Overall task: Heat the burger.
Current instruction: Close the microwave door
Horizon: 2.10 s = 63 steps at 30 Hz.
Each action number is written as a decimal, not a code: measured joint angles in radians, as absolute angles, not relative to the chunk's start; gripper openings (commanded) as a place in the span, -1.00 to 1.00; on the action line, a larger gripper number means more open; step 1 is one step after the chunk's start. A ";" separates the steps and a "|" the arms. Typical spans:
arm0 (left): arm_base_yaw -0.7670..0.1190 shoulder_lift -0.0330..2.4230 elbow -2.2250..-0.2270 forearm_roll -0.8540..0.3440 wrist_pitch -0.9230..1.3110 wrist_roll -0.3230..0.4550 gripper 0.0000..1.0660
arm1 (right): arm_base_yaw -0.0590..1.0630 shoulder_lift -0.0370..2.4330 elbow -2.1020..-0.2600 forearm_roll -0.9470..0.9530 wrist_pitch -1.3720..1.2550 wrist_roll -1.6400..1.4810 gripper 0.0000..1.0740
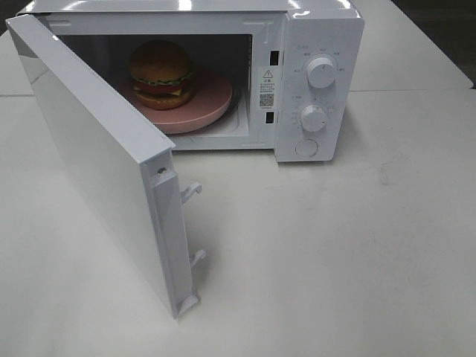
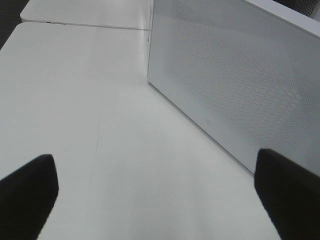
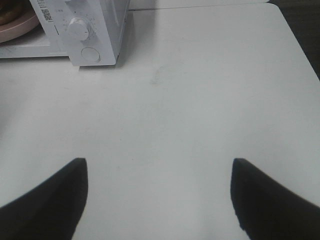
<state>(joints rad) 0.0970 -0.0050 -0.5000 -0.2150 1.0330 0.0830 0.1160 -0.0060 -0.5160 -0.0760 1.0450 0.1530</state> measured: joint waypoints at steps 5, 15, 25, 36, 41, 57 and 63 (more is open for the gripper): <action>0.097 -0.005 -0.500 -0.215 1.033 0.083 0.88 | 0.116 -0.006 -0.516 -0.076 1.045 0.153 0.40; 0.097 -0.005 -0.500 -0.215 1.033 0.083 0.88 | 0.116 -0.006 -0.516 -0.076 1.045 0.153 0.40; 0.097 -0.005 -0.500 -0.215 1.033 0.083 0.88 | 0.116 -0.006 -0.516 -0.076 1.045 0.153 0.40; 0.097 -0.005 -0.500 -0.215 1.033 0.083 0.88 | 0.116 -0.006 -0.516 -0.076 1.045 0.153 0.40; 0.097 -0.005 -0.500 -0.215 1.033 0.083 0.88 | 0.116 -0.006 -0.516 -0.076 1.045 0.153 0.40; 0.097 0.117 -0.522 -0.215 0.933 0.079 0.18 | 0.116 -0.006 -0.516 -0.076 1.045 0.153 0.40; 0.097 0.232 -0.522 -0.215 0.855 0.079 -0.53 | 0.116 -0.006 -0.516 -0.076 1.045 0.153 0.40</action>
